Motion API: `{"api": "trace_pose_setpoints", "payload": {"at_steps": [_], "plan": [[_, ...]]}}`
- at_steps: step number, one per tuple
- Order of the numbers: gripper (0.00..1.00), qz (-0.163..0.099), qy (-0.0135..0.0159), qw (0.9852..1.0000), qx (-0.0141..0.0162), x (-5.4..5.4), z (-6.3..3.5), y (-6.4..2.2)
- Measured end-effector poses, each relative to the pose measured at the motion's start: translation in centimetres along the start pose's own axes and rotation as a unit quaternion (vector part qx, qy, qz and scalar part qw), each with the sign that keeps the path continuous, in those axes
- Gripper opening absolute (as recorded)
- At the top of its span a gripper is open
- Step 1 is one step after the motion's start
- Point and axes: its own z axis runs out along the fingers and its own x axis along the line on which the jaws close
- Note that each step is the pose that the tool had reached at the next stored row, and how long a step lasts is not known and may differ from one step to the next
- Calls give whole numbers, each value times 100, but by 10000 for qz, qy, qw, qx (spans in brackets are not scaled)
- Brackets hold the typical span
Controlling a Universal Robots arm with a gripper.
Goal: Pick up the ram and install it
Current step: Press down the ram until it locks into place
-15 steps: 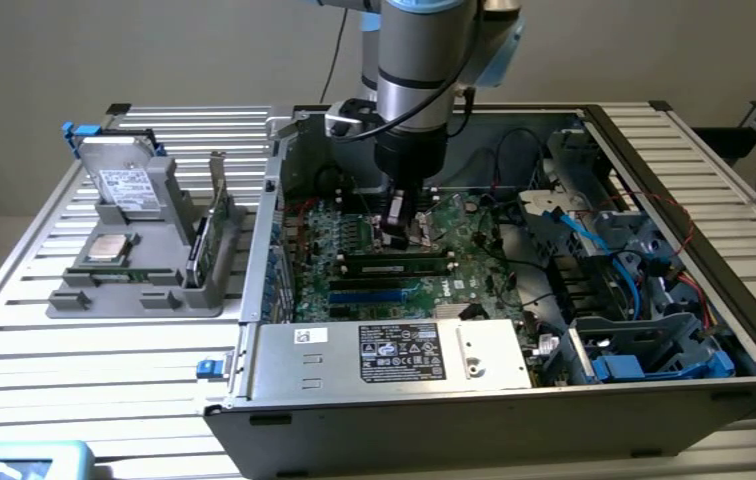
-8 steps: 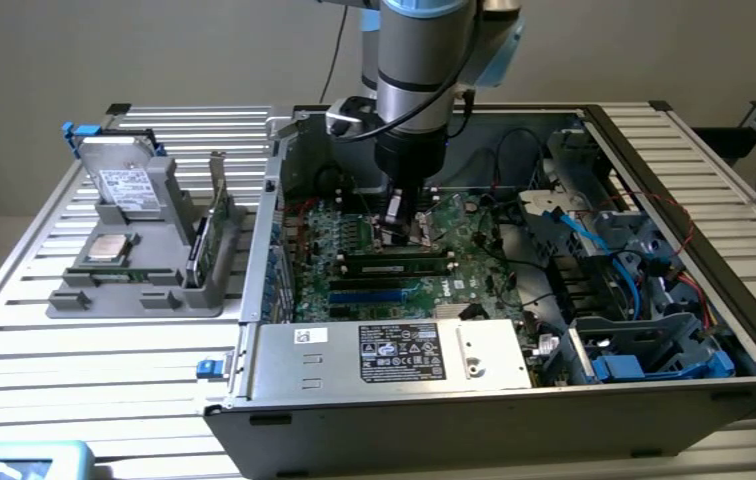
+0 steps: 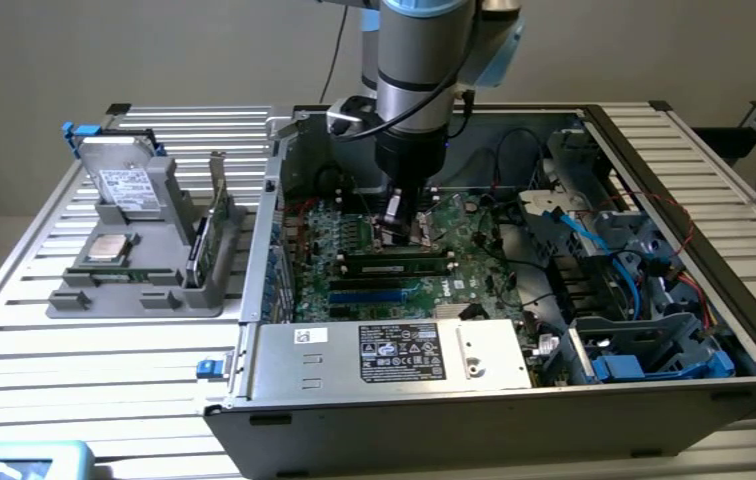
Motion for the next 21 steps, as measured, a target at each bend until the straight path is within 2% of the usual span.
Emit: {"api": "trace_pose_setpoints", "payload": {"at_steps": [2,6,10,13,16,18,21], "plan": [[11,74,11,10000,12,0,-1,0],[11,228,4,9997,48,0,0,0],[11,342,36,9994,80,0,-1,0],[11,429,51,9990,85,0,-2,-1],[11,439,51,9990,85,0,-1,0],[11,488,45,9988,81,0,0,0],[11,679,28,9977,70,1,3,0]]}}
